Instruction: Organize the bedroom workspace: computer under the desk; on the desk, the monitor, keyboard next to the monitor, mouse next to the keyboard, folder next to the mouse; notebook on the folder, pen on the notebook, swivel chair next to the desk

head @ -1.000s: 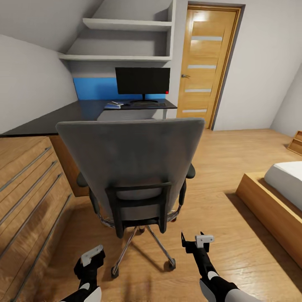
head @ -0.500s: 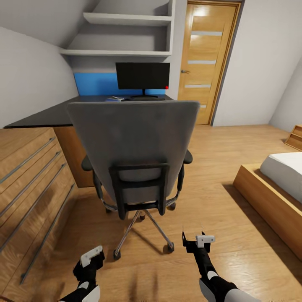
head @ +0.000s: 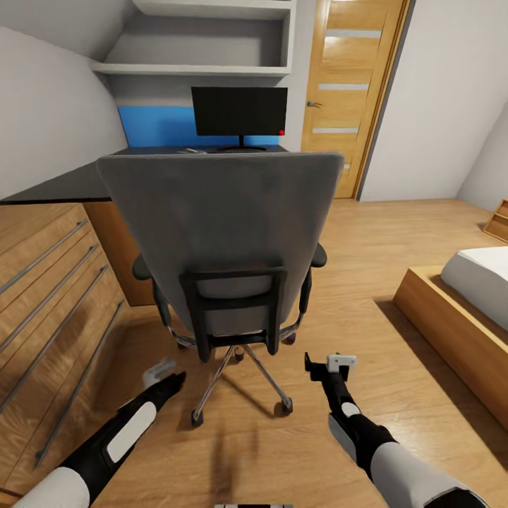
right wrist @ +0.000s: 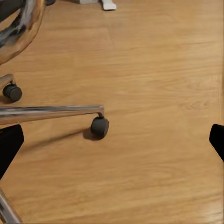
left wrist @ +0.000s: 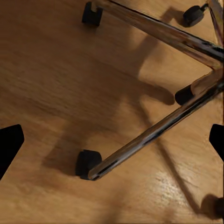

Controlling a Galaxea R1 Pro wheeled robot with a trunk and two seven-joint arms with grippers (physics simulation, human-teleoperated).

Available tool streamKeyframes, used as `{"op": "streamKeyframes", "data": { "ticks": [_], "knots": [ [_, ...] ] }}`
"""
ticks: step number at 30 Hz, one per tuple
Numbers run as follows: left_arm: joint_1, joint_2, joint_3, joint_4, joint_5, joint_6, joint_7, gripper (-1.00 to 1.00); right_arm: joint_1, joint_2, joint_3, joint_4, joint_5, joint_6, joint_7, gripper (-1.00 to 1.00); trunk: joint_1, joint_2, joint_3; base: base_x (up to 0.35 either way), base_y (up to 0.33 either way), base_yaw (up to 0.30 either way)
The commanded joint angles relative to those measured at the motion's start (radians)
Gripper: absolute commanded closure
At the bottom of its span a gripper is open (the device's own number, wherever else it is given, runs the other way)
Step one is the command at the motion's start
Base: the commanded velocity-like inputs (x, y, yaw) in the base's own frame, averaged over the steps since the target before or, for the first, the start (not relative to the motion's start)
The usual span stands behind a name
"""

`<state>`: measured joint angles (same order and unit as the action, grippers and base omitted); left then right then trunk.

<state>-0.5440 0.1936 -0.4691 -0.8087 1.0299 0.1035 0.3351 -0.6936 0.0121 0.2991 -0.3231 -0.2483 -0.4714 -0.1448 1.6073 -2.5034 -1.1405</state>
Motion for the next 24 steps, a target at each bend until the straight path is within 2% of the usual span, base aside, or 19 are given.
{"op": "streamKeyframes", "data": {
  "ticks": [1,2,4,8,10,14,17,21,22,24],
  "knots": [
    [-0.001,0.003,-0.001,-0.027,0.001,0.007,0.008,-1.00,-0.010,-0.004,0.008,-0.011,-0.009,0.026,-0.006,-1.00,0.000,0.000,-0.001,0.000,0.000,0.000],
    [-0.001,0.006,0.004,-0.065,-0.011,0.015,0.009,-1.00,-0.025,-0.008,0.007,-0.037,-0.010,0.076,-0.006,-1.00,0.000,0.000,-0.001,0.000,0.000,0.000],
    [-0.001,0.012,0.009,-0.083,-0.033,0.022,0.010,-1.00,-0.037,-0.013,0.005,-0.072,-0.012,0.123,-0.006,-1.00,0.000,0.000,-0.001,0.000,0.000,0.000],
    [-0.001,0.012,0.011,-0.028,-0.061,0.021,0.008,-1.00,-0.046,-0.016,0.005,-0.095,-0.014,0.154,-0.003,-1.00,0.000,0.000,-0.001,0.000,0.000,0.000],
    [-0.001,0.011,0.011,0.009,-0.083,-0.016,0.005,-1.00,-0.049,-0.012,0.008,-0.072,-0.011,0.154,-0.001,-1.00,0.000,0.000,-0.001,0.000,0.000,0.000],
    [-0.001,0.013,0.012,0.027,-0.112,-0.105,0.004,-1.00,-0.050,-0.010,0.011,-0.034,-0.008,0.135,0.001,-1.00,0.000,0.000,-0.001,0.000,0.000,0.000],
    [-0.001,0.012,0.010,0.033,-0.132,-0.179,0.003,-1.00,-0.050,-0.010,0.012,-0.021,-0.007,0.092,0.005,-1.00,0.000,0.000,-0.001,0.000,0.000,0.000],
    [-0.001,0.010,-0.013,0.034,-0.166,-0.217,0.006,-1.00,-0.047,-0.008,0.016,-0.018,-0.004,-0.008,0.010,-1.00,0.000,0.000,-0.001,0.000,0.000,0.000],
    [-0.001,0.008,-0.030,0.035,-0.189,-0.227,0.008,-1.00,-0.044,-0.006,0.025,-0.014,0.011,-0.086,0.012,-1.00,0.000,0.000,-0.001,0.000,0.000,0.000],
    [-0.001,0.005,-0.036,0.035,-0.199,-0.232,0.009,-1.00,-0.039,0.007,0.030,-0.011,0.033,-0.118,0.011,-1.00,0.000,0.000,-0.001,0.000,0.000,0.000]
  ]
}}
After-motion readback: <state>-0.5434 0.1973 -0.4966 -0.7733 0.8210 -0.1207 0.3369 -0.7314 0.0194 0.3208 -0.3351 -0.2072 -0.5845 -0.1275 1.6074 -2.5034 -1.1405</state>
